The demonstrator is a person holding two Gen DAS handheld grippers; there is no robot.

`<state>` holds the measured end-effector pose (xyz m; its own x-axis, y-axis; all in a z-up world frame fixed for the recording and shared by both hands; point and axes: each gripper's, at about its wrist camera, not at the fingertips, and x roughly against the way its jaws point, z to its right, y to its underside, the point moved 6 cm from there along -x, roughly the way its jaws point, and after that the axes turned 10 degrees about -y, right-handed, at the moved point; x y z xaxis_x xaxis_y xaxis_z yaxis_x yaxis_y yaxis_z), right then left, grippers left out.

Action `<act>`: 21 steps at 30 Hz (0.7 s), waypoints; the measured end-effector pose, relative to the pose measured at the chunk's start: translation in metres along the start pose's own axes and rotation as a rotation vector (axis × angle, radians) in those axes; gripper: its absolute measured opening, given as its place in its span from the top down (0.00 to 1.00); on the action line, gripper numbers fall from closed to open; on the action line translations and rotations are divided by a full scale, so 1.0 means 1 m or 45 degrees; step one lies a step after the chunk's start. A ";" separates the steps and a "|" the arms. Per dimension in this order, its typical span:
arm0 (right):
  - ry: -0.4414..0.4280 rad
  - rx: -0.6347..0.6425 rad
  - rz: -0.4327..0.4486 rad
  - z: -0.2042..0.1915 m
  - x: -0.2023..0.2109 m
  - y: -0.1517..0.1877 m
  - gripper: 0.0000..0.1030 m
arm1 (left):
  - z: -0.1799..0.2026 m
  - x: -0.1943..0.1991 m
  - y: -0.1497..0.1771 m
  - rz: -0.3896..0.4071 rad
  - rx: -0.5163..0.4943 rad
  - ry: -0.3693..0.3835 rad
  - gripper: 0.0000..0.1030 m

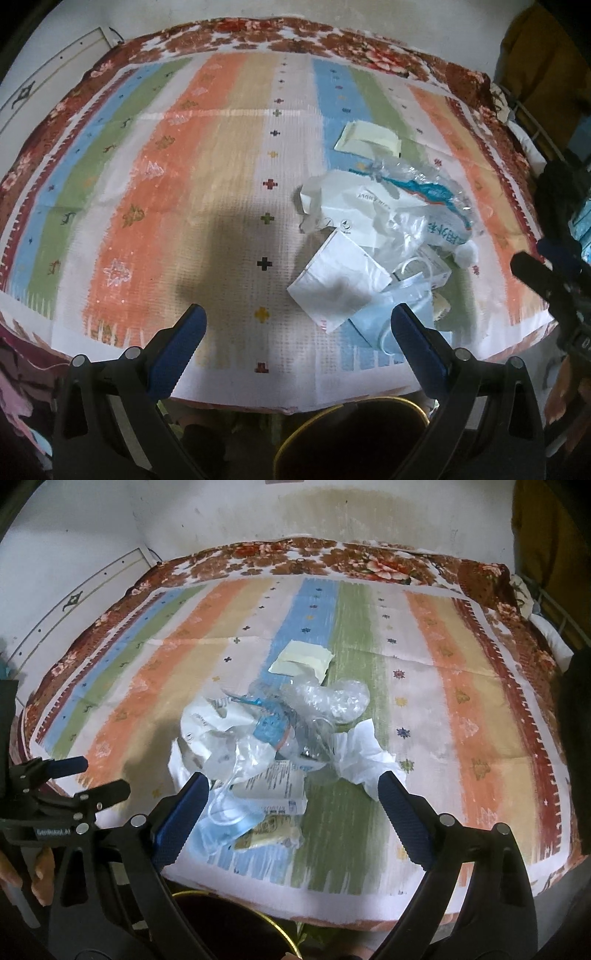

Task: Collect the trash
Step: 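Move both tools toward the trash pile on the striped sheet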

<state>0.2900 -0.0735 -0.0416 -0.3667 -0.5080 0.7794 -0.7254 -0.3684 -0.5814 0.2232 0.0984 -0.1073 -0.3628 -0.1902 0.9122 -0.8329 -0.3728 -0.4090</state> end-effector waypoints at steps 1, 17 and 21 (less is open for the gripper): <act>0.000 -0.001 -0.001 0.000 -0.003 -0.002 0.15 | 0.000 -0.005 0.000 -0.011 -0.003 -0.006 0.06; -0.028 0.064 -0.101 -0.014 -0.059 -0.027 0.44 | 0.015 -0.036 -0.017 -0.090 0.070 0.158 0.06; -0.026 0.039 -0.116 -0.009 -0.067 -0.030 0.53 | 0.018 -0.040 -0.022 -0.080 0.075 0.173 0.06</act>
<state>0.3312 -0.0213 -0.0748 -0.2881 -0.4869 0.8246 -0.7371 -0.4369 -0.5155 0.2634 0.0973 -0.1355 -0.3673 -0.0417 0.9292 -0.8313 -0.4334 -0.3481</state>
